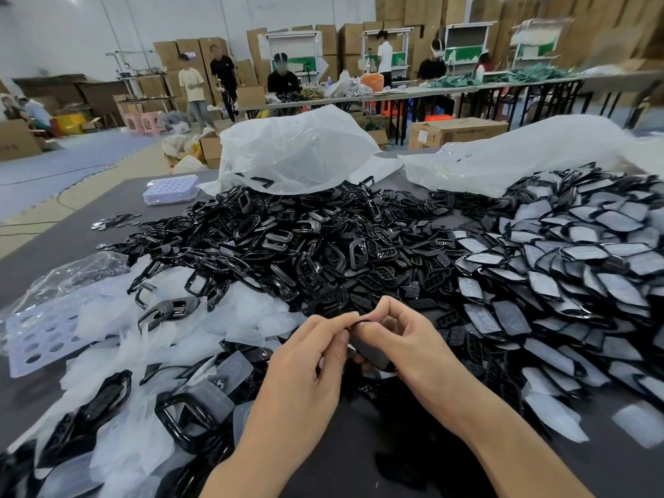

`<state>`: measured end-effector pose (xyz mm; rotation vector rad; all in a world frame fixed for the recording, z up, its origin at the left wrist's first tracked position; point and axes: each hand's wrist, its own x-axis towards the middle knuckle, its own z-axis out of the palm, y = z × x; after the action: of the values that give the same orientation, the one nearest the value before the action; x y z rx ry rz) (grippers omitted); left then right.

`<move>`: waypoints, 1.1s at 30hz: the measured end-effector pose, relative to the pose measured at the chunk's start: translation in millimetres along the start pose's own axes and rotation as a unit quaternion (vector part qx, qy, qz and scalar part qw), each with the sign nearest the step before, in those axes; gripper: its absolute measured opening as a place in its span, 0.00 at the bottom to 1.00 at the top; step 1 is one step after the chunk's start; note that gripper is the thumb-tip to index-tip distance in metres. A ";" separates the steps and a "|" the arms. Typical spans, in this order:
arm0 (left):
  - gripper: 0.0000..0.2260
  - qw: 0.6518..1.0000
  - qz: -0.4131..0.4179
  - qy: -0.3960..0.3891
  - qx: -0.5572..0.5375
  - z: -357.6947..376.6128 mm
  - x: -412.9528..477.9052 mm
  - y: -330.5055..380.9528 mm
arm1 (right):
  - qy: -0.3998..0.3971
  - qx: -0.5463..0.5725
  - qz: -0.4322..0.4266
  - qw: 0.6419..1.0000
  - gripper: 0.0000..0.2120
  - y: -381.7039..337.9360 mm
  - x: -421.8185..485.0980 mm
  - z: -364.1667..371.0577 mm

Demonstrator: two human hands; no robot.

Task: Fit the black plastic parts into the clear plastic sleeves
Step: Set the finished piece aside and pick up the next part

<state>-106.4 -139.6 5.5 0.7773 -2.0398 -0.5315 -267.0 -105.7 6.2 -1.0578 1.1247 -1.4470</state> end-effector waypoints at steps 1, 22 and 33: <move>0.12 1.000 0.007 -0.002 0.018 0.1 -1.0 1.6 | 0.014 0.011 -0.003 1.000 0.09 -0.9 0.6 -0.1; 0.15 0.982 0.092 -0.103 0.132 -1.2 -5.4 13.0 | 0.114 0.039 -0.020 0.992 0.15 1.0 6.6 -4.4; 0.13 0.973 0.040 -0.019 0.227 -14.1 0.8 -6.8 | 0.050 0.002 -0.004 0.999 0.10 6.5 5.5 1.8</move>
<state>-92.6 -146.2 9.3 0.9486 -2.2496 -0.0266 -264.9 -112.0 0.5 -0.9959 1.1889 -1.5218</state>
